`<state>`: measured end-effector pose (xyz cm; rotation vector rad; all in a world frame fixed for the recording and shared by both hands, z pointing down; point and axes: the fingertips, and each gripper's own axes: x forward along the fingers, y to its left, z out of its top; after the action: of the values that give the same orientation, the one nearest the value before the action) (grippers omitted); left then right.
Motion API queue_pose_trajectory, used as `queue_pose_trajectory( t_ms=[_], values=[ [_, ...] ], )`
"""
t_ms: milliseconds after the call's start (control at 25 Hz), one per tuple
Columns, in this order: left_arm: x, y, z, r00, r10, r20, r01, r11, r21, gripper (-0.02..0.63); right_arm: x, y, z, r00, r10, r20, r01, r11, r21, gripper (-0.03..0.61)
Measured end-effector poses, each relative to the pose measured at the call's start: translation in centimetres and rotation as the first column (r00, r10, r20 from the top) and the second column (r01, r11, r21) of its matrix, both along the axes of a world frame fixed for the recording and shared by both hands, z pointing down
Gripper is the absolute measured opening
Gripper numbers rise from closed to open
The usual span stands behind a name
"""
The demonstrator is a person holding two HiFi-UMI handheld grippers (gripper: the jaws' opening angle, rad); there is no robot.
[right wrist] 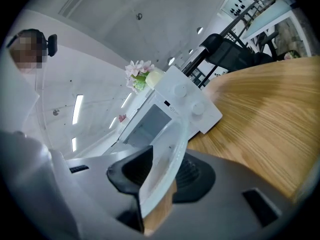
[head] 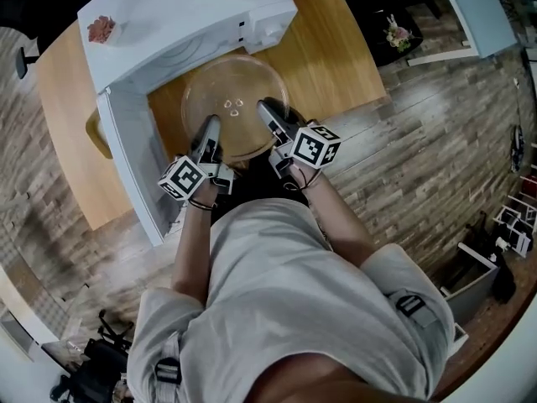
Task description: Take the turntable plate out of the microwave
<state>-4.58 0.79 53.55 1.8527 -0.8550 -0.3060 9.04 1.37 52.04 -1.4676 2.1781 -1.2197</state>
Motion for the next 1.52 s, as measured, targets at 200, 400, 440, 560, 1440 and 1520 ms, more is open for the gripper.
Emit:
queue_pose_trajectory(
  t_ms=[200, 400, 440, 560, 1440, 1520],
  values=[
    [0.2, 0.6, -1.9, 0.999, 0.033, -0.013, -0.032, 0.999, 0.037, 0.117, 0.2, 1.4, -1.8, 0.999, 0.043, -0.005, -0.042, 0.998, 0.039, 0.121],
    [0.7, 0.4, -4.1, 0.997, 0.07, -0.026, -0.067, 0.994, 0.087, 0.117, 0.5, 1.6, -3.9, 0.997, 0.074, -0.014, -0.073, 0.993, 0.089, 0.12],
    [0.8, 0.4, -4.4, 0.997, 0.076, -0.024, -0.073, 0.993, 0.096, 0.117, 0.5, 1.7, -4.2, 0.997, 0.079, -0.014, -0.077, 0.992, 0.095, 0.121],
    [0.9, 0.2, -5.5, 0.996, 0.088, -0.022, -0.085, 0.99, 0.116, 0.117, 0.7, 1.8, -5.4, 0.996, 0.093, -0.014, -0.091, 0.99, 0.109, 0.121],
    [1.3, -2.4, -15.8, 0.995, 0.098, -0.024, -0.087, 0.951, 0.296, 0.117, 1.1, -0.6, -15.9, 0.996, 0.089, -0.023, -0.078, 0.952, 0.296, 0.121],
    [1.3, -2.5, -16.5, 0.995, 0.096, -0.027, -0.084, 0.947, 0.309, 0.117, 1.1, -0.7, -16.6, 0.996, 0.086, -0.024, -0.074, 0.947, 0.312, 0.121]
  ],
)
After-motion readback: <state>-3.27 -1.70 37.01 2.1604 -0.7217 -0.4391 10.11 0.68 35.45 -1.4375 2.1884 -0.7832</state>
